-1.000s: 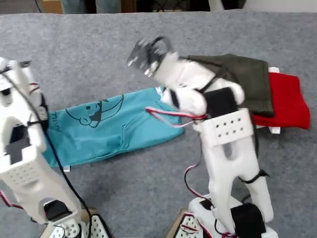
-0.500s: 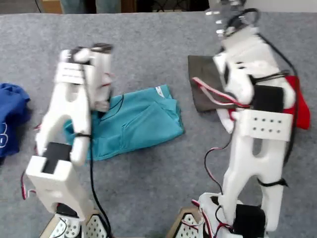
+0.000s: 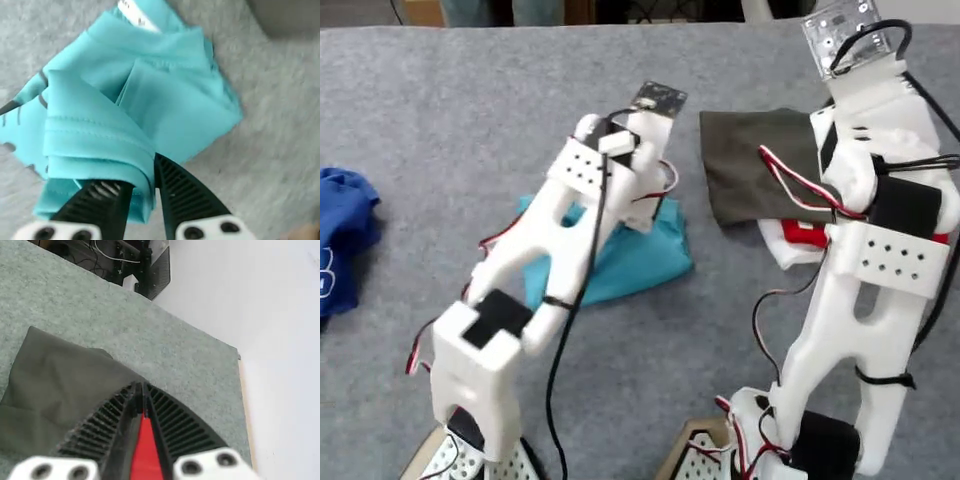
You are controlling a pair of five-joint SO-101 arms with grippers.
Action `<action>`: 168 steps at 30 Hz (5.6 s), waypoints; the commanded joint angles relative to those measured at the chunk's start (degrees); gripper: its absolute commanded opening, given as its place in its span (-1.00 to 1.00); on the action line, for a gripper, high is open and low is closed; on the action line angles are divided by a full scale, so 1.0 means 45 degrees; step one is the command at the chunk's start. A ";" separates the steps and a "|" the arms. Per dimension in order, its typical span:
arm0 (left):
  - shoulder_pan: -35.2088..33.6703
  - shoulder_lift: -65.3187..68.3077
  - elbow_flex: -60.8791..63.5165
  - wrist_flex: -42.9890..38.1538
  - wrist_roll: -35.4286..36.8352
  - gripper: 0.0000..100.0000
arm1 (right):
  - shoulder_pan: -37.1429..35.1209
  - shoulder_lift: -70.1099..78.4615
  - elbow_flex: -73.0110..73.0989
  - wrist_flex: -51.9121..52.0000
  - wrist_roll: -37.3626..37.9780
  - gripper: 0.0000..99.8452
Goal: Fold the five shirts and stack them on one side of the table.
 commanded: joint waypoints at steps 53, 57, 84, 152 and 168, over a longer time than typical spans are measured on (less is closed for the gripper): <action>-1.0637 -0.4923 1.2454 -0.7658 -0.0567 -0.94 | -1.0530 1.9057 -1.7846 0.8576 -0.3243 -0.97; -1.0657 -0.4923 1.3646 -0.9670 0.0371 -0.94 | -1.0471 2.0230 -1.9976 0.9827 -0.3419 -0.97; -1.0755 -0.4923 1.4330 -1.0100 0.1368 -0.94 | -0.9241 1.5521 -1.1302 0.9807 -0.4611 -0.97; -0.7668 -0.5236 0.8957 -0.7678 0.0117 -0.94 | -0.6466 0.4132 0.0225 0.7404 -0.3243 -0.97; -0.6379 0.1954 0.5128 -0.9416 0.0195 -0.94 | -0.6720 1.3158 -0.6418 0.4122 -0.4571 -0.97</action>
